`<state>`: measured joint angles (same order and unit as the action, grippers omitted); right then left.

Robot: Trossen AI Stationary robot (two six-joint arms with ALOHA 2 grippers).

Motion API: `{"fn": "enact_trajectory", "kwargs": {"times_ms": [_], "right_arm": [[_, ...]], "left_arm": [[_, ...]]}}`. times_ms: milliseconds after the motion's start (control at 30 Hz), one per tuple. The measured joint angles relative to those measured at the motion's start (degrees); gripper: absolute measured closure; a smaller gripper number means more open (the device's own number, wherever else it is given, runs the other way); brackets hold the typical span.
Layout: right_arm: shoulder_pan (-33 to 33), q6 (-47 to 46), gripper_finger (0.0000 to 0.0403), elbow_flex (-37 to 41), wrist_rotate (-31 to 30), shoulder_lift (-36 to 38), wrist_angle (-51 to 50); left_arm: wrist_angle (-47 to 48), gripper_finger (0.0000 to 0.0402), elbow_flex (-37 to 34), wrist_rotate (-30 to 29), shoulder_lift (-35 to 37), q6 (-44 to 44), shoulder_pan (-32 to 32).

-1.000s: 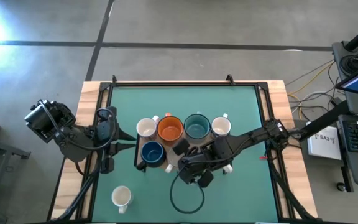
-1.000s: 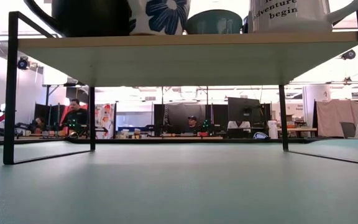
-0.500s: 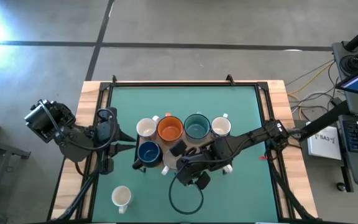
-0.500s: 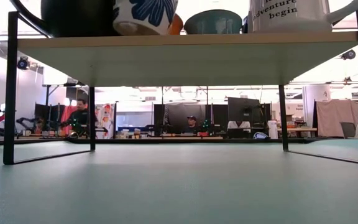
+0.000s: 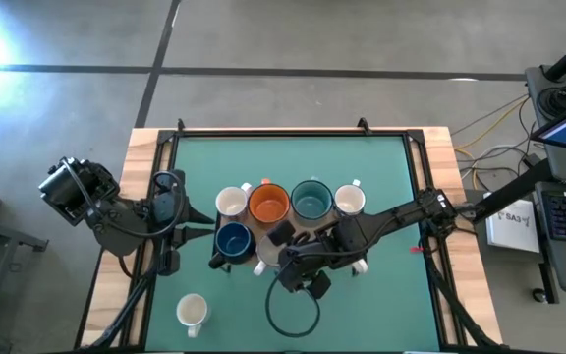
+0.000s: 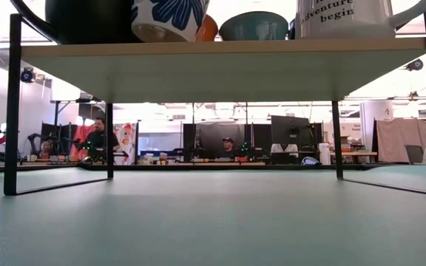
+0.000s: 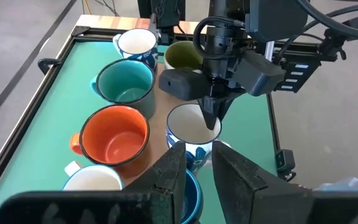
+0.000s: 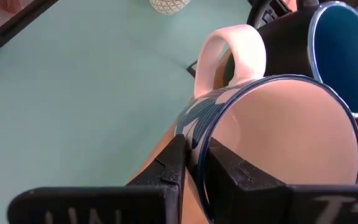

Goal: Place coffee mugs
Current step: Put the blue patterned mug on the shelf

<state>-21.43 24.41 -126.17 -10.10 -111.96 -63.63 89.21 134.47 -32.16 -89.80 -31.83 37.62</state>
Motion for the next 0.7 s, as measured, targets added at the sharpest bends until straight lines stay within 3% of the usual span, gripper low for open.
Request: {"fn": "enact_trajectory", "kwargs": {"times_ms": [700], "right_arm": [[0.7, -0.4, 0.0369, -0.1, -0.2, -0.1, -0.4]], "left_arm": [[0.0, 0.0341, 0.0, 0.2, 0.0, 0.8, 0.0]]}}
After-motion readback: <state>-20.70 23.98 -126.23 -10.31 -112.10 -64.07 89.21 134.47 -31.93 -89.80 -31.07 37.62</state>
